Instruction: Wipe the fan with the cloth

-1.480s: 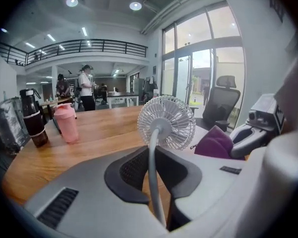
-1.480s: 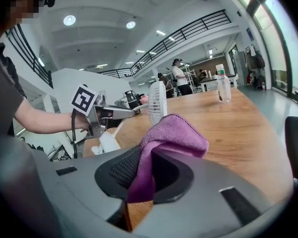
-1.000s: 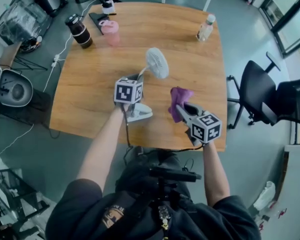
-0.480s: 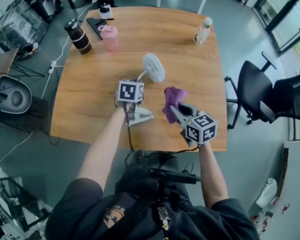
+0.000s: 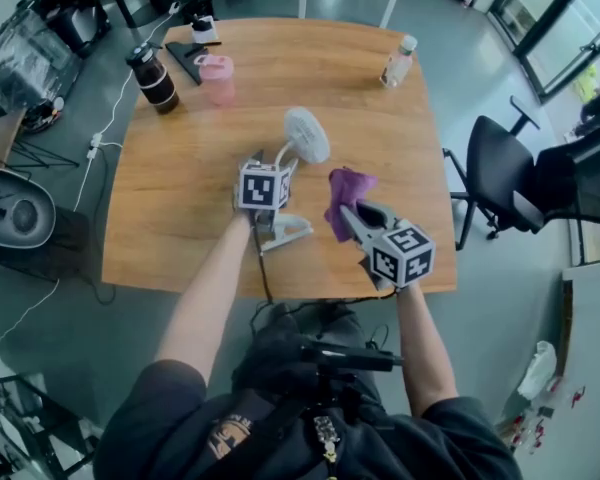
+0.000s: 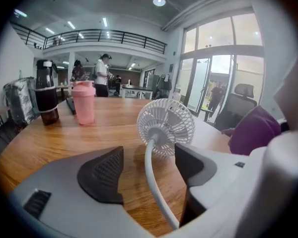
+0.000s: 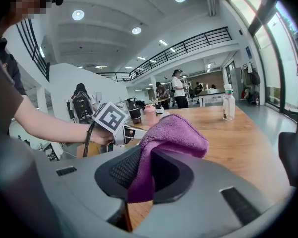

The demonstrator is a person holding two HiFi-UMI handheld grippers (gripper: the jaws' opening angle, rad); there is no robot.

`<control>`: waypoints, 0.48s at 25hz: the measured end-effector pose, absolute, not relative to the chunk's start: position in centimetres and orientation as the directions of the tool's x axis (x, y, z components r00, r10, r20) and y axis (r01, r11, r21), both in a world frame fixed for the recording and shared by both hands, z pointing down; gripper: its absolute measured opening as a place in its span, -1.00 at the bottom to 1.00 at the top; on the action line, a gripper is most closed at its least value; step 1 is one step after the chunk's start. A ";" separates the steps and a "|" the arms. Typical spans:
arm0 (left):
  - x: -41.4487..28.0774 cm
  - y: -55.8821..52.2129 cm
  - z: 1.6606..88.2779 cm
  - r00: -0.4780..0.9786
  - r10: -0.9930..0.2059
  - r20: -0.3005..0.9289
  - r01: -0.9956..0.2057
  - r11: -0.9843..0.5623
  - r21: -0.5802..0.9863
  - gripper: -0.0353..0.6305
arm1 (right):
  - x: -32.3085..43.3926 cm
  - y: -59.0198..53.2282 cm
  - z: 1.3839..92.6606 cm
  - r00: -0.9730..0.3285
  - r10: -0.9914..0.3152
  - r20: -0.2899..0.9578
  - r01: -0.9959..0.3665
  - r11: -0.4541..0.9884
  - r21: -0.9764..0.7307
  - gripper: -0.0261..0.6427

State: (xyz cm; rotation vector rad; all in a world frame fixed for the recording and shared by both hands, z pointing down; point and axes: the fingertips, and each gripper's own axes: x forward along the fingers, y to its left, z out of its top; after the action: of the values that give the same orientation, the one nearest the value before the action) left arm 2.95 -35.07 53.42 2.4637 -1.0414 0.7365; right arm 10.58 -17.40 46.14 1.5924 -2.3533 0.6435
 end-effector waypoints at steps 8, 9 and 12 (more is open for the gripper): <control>0.6 -32.7 50.5 0.606 -0.613 0.508 -0.713 -0.701 0.005 0.00 | 9.4 -15.3 43.3 -0.321 -0.865 0.386 -0.945 0.265 -0.191 -0.71; 0.2 -32.2 50.2 0.602 -0.621 0.503 -0.716 -0.698 -0.005 -0.12 | 9.2 -14.8 43.1 -0.324 -0.866 0.381 -0.944 0.269 -0.191 -0.71; -1.1 -30.7 48.8 0.572 -0.671 0.471 -0.735 -0.674 -0.067 -0.55 | 8.7 -13.3 42.8 -0.339 -0.866 0.368 -0.939 0.286 -0.193 -0.71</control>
State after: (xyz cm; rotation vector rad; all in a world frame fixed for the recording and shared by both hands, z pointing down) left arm -1.10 -30.75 48.82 2.6633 -1.1985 0.7101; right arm 8.67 -13.30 42.82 1.6790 -2.3582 0.5623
